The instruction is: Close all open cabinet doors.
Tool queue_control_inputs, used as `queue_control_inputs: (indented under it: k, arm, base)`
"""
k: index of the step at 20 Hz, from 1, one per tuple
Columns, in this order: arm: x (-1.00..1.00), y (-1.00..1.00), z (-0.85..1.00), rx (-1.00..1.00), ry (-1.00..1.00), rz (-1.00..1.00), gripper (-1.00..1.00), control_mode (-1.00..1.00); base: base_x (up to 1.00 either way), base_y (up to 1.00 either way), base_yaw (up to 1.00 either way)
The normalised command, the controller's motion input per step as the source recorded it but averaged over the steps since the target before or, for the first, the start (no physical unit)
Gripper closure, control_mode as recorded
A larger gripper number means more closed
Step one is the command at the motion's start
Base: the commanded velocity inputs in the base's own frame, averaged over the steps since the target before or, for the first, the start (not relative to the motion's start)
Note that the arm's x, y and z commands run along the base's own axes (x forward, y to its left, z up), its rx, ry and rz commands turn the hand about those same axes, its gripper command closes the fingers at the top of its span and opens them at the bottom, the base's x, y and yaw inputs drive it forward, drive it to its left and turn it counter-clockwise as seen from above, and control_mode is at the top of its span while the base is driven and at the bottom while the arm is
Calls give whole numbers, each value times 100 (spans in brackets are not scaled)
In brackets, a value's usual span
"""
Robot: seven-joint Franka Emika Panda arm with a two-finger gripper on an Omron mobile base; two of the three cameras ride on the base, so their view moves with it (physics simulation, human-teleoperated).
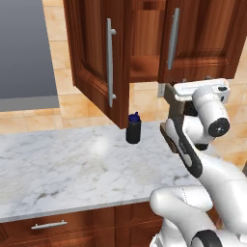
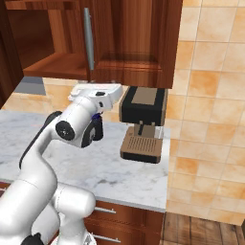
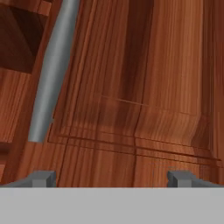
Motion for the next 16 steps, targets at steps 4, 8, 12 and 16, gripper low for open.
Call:
queue_control_inputs:
  k: [4, 8, 12, 16]
  arm:
    - [-100, 0, 31, 0, 2, -4, -100, -100]
    - [-100, 5, 61, 0, 21, -1, -100, -100]
    - [-100, 1, 65, 0, 26, -1, -100, -100]
    - [-100, 2, 55, 0, 24, -1, -100, -100]
  base:
    - [0, 0, 0]
    - [0, 0, 0]
    - [0, 0, 0]
    - [0, 0, 0]
